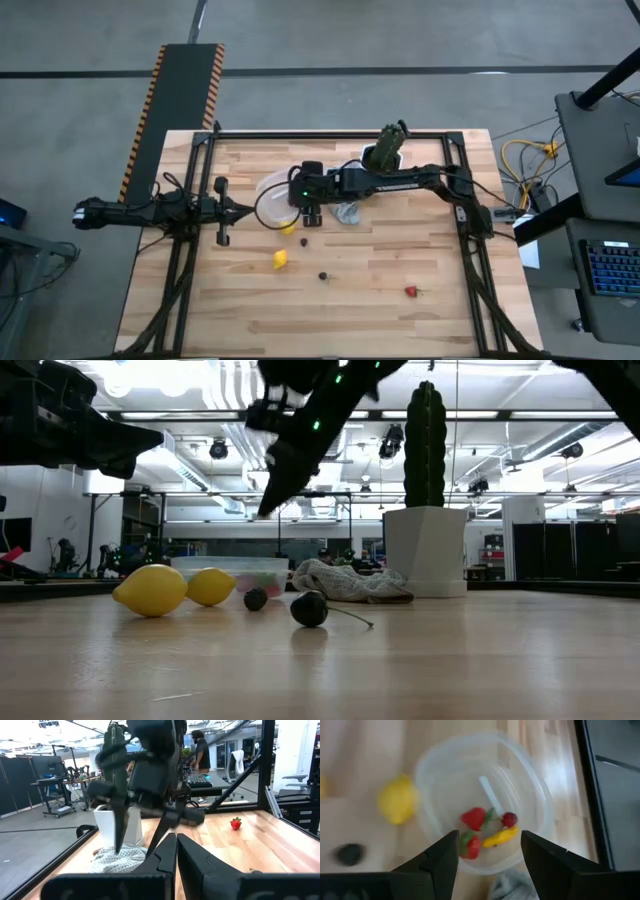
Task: Pick and placing Produce into tupperware
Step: Put the red strawberry into the transparent container
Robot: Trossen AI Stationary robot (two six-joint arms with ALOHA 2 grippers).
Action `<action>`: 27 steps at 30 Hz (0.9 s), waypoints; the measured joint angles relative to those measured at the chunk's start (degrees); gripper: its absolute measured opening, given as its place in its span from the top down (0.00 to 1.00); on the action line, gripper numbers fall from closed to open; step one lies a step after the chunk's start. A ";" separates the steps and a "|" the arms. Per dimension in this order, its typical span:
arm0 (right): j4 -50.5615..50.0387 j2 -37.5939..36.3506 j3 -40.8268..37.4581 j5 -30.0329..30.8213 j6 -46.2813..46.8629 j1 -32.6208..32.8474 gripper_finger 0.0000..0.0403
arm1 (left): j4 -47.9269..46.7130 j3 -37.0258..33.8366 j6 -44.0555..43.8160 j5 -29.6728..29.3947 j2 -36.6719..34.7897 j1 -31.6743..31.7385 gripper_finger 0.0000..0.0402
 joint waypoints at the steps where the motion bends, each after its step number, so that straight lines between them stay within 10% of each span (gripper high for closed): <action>1: -0.69 -1.18 0.00 -1.59 0.57 0.10 0.49 | 0.07 0.00 0.00 -0.02 0.09 0.02 1.00; 15: -9.30 -21.38 -3.91 -19.43 2.65 7.30 0.58 | 0.15 0.00 0.00 -0.02 0.30 0.00 1.00; 27: -9.86 -41.07 -19.18 -16.77 10.54 20.43 0.58 | 0.11 0.00 0.00 -0.04 0.27 0.00 1.00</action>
